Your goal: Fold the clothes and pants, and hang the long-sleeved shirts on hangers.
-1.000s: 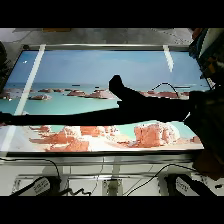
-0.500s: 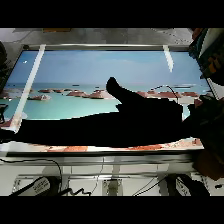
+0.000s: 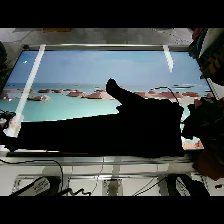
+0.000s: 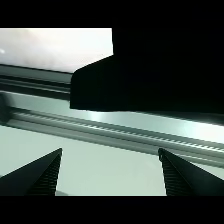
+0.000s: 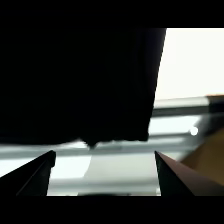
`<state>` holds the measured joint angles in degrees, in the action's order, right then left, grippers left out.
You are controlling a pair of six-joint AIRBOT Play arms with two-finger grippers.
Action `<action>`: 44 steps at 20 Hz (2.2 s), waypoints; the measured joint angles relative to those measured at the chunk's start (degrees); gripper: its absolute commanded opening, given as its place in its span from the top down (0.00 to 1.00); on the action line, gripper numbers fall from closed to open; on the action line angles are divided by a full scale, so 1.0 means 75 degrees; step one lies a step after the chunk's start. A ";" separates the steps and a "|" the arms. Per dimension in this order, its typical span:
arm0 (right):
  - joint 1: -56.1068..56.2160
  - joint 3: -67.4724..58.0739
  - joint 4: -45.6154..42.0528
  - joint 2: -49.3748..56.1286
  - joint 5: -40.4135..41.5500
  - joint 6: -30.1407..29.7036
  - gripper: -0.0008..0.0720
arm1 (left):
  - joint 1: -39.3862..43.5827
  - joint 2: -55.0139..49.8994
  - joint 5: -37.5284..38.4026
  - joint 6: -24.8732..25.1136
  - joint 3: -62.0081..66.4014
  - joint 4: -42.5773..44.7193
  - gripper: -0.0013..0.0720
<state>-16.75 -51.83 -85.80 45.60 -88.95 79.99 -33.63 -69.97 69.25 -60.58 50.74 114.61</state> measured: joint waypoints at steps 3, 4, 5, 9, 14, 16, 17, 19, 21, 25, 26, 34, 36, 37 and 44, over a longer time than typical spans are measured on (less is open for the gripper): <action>0.0000 0.0003 0.0000 -0.0009 0.0953 -0.0012 0.04 | 0.0003 0.0003 -0.0233 0.0017 0.0020 -0.0015 0.02; 0.0000 0.0003 0.0000 -0.0006 0.1492 -0.0012 0.08 | 0.0020 0.0003 -0.0373 0.0015 0.0055 -0.0015 0.02; 0.0000 0.0000 0.0000 0.0006 0.2151 -0.0006 0.11 | 0.0050 0.0003 -0.0516 0.0003 0.0096 -0.0020 0.02; -0.0181 -0.0286 -0.0003 0.0612 0.4010 0.0291 0.22 | 0.0347 0.0003 -0.1361 -0.0382 0.0323 -0.0029 0.02; -0.1212 -0.1000 0.0874 0.2413 0.4331 0.0213 0.23 | 0.1000 0.0003 -0.2401 -0.0694 0.0455 -0.0498 0.05; -0.1775 -0.1370 0.1929 0.3249 0.3882 -0.0367 0.22 | 0.1274 0.0003 -0.2734 -0.0737 0.0469 -0.0883 0.06; -0.1999 -0.1545 0.2390 0.3666 0.3564 -0.0662 0.16 | 0.1425 0.0003 -0.2894 -0.0755 0.0481 -0.1046 0.05; -0.2259 -0.1781 0.2929 0.4363 0.3089 -0.1055 0.13 | 0.1740 0.0003 -0.3107 -0.0787 0.0481 -0.1346 0.05; -0.2340 -0.1909 0.3194 0.4902 0.2984 -0.1294 0.13 | 0.2087 0.0003 -0.3267 -0.0807 0.0487 -0.1626 0.06; -0.2256 -0.2250 0.3302 0.5820 0.3381 -0.1463 0.13 | 0.2847 -0.0009 -0.3538 -0.0810 0.0487 -0.2366 0.10; -0.2203 -0.2363 0.3191 0.6024 0.3407 -0.1457 0.13 | 0.3037 -0.0020 -0.3649 -0.0810 0.0487 -0.2582 0.10; -0.1912 -0.2946 0.3290 0.7201 0.3503 -0.1612 0.23 | 0.4234 -0.0364 -0.4660 -0.0813 0.0487 -0.4418 0.10; -0.1886 -0.2970 0.3707 0.7361 0.3506 -0.1985 0.23 | 0.4476 -0.0449 -0.4858 -0.0813 0.0490 -0.4625 0.10; -0.1859 -0.2975 0.3987 0.7420 0.3497 -0.2229 0.23 | 0.4572 -0.0481 -0.4972 -0.0813 0.0487 -0.4768 0.10; -0.1655 -0.2990 0.5741 0.7542 0.2585 -0.4045 0.75 | 0.4884 -0.1003 -0.5421 -0.0799 0.0490 -0.7257 0.10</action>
<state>-29.17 -74.26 -42.74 102.17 -69.56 49.65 3.01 -77.49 28.60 -66.57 54.41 60.18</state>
